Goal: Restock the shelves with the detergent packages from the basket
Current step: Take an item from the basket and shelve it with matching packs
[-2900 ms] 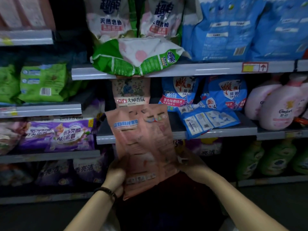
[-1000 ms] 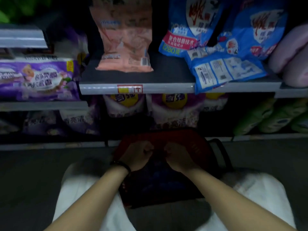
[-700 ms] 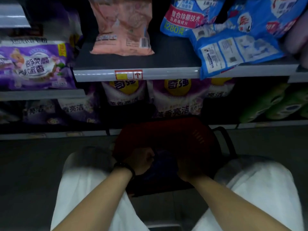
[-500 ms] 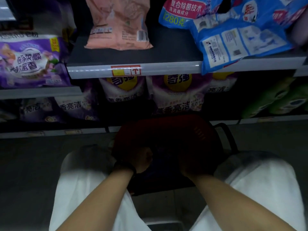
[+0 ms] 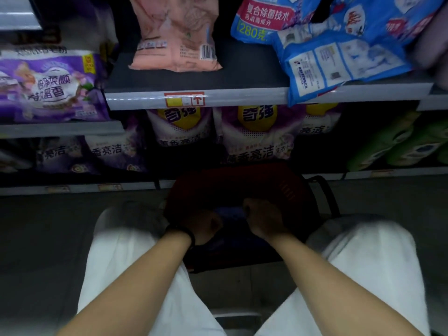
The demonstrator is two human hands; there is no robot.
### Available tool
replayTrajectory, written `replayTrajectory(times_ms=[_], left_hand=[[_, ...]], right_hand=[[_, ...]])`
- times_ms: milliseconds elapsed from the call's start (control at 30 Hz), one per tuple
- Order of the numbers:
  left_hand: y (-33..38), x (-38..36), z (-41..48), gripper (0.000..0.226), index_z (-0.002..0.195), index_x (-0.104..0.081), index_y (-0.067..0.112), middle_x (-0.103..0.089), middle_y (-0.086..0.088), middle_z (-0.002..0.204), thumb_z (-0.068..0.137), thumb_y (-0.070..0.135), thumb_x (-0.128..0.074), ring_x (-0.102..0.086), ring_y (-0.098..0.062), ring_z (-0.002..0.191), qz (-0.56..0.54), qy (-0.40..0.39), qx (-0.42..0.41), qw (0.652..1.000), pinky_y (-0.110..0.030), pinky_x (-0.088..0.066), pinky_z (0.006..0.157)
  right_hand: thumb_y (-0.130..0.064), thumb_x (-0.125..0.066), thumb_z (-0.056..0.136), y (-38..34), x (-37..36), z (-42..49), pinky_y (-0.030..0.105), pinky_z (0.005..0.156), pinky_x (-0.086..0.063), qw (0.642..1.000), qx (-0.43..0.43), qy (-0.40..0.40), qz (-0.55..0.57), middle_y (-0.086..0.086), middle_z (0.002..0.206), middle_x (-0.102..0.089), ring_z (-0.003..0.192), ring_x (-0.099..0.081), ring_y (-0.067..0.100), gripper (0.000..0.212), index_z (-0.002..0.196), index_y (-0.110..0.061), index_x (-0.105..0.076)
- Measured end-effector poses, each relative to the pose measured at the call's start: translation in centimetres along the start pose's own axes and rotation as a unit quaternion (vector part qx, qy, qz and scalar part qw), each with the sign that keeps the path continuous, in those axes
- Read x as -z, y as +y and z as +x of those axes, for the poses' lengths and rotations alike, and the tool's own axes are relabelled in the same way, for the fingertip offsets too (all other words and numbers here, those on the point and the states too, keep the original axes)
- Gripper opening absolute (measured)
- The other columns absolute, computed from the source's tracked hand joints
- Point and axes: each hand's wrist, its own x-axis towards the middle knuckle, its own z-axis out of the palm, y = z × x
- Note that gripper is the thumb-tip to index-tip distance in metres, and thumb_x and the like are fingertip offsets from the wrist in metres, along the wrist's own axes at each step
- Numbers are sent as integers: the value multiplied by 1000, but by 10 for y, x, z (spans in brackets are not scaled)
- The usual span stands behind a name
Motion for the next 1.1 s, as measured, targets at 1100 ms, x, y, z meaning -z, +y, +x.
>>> replayTrajectory(times_ms=[1100], left_hand=[[136, 70, -74, 71, 120, -73, 15, -81, -9, 110, 55, 27, -98, -78, -31, 100, -610, 331, -104, 712, -50, -61, 92]], right_hand=[[-37, -81, 79, -32, 210, -114, 31, 79, -53, 872, 64, 390, 288, -10, 83, -75, 82, -70, 9, 19, 90, -28, -68]])
